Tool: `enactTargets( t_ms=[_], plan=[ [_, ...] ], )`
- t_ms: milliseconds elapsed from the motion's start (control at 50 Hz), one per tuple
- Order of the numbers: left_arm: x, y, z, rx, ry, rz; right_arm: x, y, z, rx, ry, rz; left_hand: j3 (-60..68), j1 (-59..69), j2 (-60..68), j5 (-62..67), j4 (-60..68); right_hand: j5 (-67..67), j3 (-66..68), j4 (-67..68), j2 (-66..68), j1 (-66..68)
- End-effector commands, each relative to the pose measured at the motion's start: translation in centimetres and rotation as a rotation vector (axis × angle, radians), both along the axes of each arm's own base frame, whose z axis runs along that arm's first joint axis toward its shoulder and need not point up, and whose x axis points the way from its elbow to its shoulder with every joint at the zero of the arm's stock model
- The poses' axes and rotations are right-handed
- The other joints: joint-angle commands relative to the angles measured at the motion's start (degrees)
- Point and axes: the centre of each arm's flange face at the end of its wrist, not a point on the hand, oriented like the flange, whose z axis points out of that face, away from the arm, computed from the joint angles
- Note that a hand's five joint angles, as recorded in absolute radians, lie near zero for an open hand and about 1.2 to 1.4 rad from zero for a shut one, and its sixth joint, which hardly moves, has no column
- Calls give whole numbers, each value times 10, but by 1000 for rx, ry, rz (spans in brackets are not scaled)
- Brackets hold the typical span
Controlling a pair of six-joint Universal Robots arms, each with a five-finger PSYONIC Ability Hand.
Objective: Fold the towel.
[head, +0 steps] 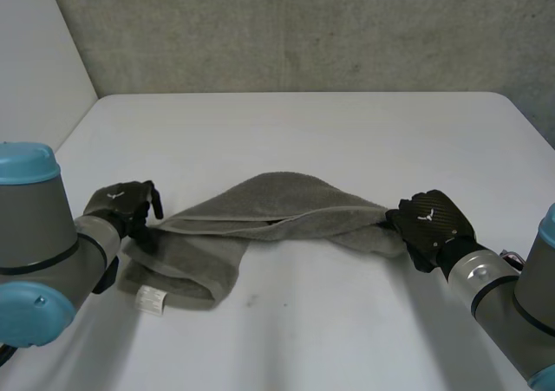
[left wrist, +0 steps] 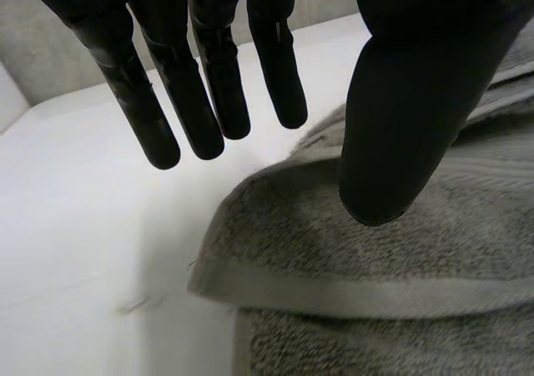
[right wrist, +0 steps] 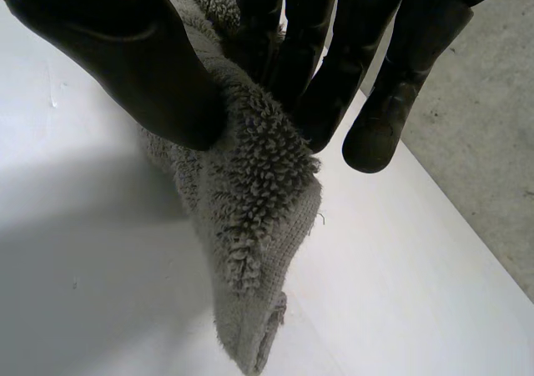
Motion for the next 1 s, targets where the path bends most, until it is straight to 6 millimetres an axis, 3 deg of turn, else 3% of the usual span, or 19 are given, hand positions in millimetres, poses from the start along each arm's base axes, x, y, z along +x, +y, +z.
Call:
enactTargets(
  t_ms=[20, 520, 900, 1000],
  plan=[
    [8, -2, -7, 15, -12, 36, 0, 1, -1, 4, 3, 1, 67, 68, 67, 69, 67, 53, 39, 32, 44, 57],
    [3, -15, -34, -3, -14, 22, 0, 3, -3, 10, 5, 2, 62, 63, 62, 64, 62, 53, 39, 32, 44, 57],
    [-1, -23, -43, -7, -13, 15, 0, 3, -4, 11, 6, 4, 70, 71, 70, 73, 71, 53, 39, 32, 44, 57],
    [-4, -22, -45, -6, -14, 6, 0, 3, -4, 12, 8, 5, 226, 227, 226, 229, 227, 53, 39, 32, 44, 57]
  ],
)
